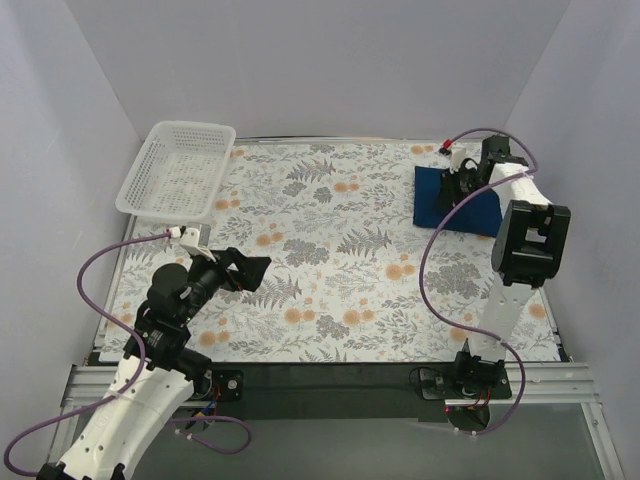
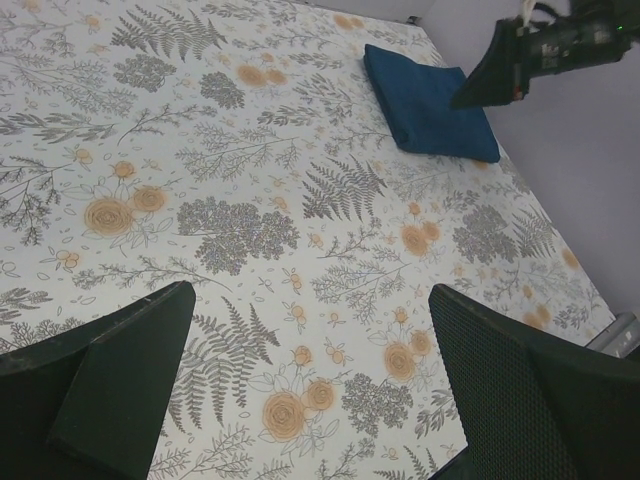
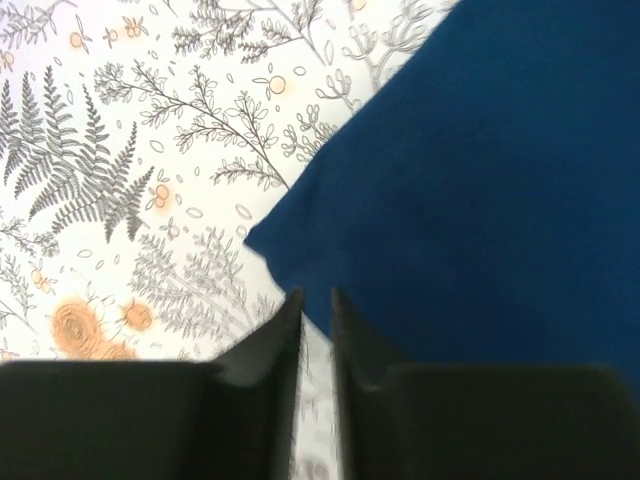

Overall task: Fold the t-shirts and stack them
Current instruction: Neatly place the folded tshirt to the corner

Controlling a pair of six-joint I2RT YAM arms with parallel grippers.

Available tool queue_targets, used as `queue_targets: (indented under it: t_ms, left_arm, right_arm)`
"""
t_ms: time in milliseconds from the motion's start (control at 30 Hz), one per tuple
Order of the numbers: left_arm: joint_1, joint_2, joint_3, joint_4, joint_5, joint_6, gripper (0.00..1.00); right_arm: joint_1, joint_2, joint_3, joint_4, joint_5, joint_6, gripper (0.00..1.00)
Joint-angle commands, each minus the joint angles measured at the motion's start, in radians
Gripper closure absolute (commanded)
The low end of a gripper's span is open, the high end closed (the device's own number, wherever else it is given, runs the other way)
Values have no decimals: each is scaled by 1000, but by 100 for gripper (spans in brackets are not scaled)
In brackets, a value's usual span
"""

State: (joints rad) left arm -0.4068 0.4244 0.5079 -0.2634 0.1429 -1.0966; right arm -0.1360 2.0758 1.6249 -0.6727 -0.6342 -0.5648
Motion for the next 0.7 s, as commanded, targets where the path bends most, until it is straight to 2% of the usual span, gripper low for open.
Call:
queue_targets:
  t_ms: [0, 67, 100, 133, 167, 200, 233, 267, 300, 367, 433, 567, 667]
  left_arm:
    - [6, 22, 64, -4, -19, 21, 2]
    - [6, 60, 81, -10, -29, 15, 2]
    - [8, 82, 89, -19, -43, 9, 2]
    - [6, 100, 93, -28, -89, -6, 2]
    - [6, 140, 106, -52, -118, -35, 2]
    - [6, 157, 110, -66, -130, -46, 2]
    - [6, 172, 116, -80, -194, -54, 2]
    - [6, 191, 122, -101, -206, -60, 2]
    - [10, 215, 133, -111, -213, -66, 2]
    - [25, 240, 147, -143, -212, -63, 2]
    - [45, 267, 167, -163, -213, -39, 2]
    - [68, 289, 176, -232, -321, 41, 2]
    - [68, 239, 169, -225, -289, 56, 2]
  right_arm:
    - [3, -284, -6, -1, 169, -58, 71]
    - [1, -415, -77, 24, 252, -70, 61]
    - [-1, -463, -114, 51, 342, -58, 48]
    - [-2, -518, -232, 88, 385, -35, 41]
    - [-4, -631, -303, 201, 427, -14, 30]
    - [-22, -687, -366, 244, 471, 15, 2]
    - [-37, -738, -484, 278, 478, 57, 2]
    - [-60, -832, -528, 304, 458, 141, 2]
    - [-101, -870, -569, 297, 361, 166, 2]
    - [-129, -972, -653, 286, 330, 250, 2]
    - [-143, -1037, -698, 289, 384, 292, 2]
    - [-145, -1198, -790, 337, 568, 378, 2]
    - [-145, -1267, -815, 337, 628, 382, 2]
